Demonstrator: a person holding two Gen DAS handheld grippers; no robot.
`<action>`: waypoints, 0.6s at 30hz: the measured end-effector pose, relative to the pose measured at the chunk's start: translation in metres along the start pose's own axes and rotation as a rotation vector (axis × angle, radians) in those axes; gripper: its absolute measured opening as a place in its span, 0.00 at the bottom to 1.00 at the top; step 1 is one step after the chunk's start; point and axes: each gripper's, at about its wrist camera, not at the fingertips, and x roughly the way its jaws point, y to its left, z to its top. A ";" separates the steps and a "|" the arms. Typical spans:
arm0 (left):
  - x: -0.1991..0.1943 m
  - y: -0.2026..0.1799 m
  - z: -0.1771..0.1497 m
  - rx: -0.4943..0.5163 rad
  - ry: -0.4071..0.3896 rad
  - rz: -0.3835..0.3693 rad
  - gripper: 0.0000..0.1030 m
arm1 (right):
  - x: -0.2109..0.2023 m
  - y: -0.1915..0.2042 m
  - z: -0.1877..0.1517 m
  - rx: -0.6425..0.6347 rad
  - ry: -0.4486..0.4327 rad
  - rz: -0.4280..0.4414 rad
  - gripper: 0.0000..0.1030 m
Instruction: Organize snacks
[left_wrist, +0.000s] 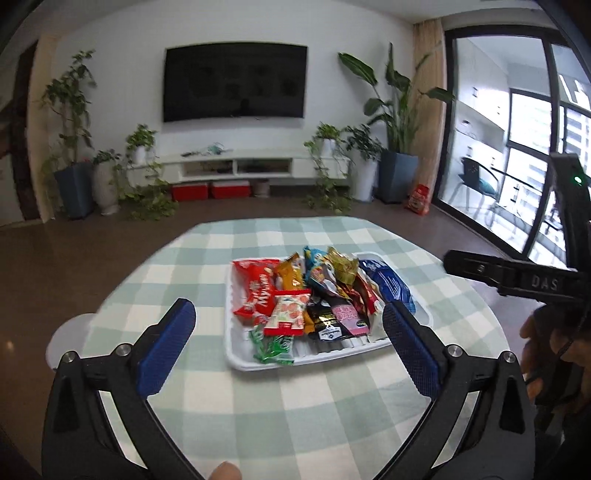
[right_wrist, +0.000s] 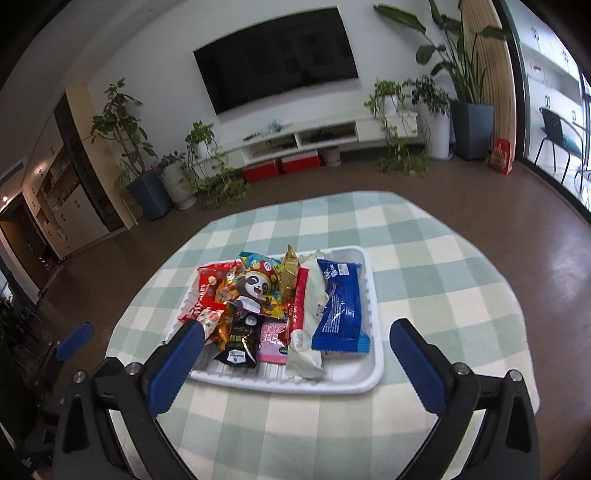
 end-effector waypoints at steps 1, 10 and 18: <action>-0.015 -0.002 0.000 -0.002 -0.022 0.018 1.00 | -0.010 0.002 -0.002 -0.007 -0.021 -0.004 1.00; -0.095 -0.021 -0.007 0.025 -0.034 0.171 1.00 | -0.101 0.020 -0.031 -0.052 -0.175 -0.010 1.00; -0.096 -0.028 -0.038 -0.051 0.137 0.185 1.00 | -0.127 0.030 -0.066 -0.088 -0.157 -0.056 1.00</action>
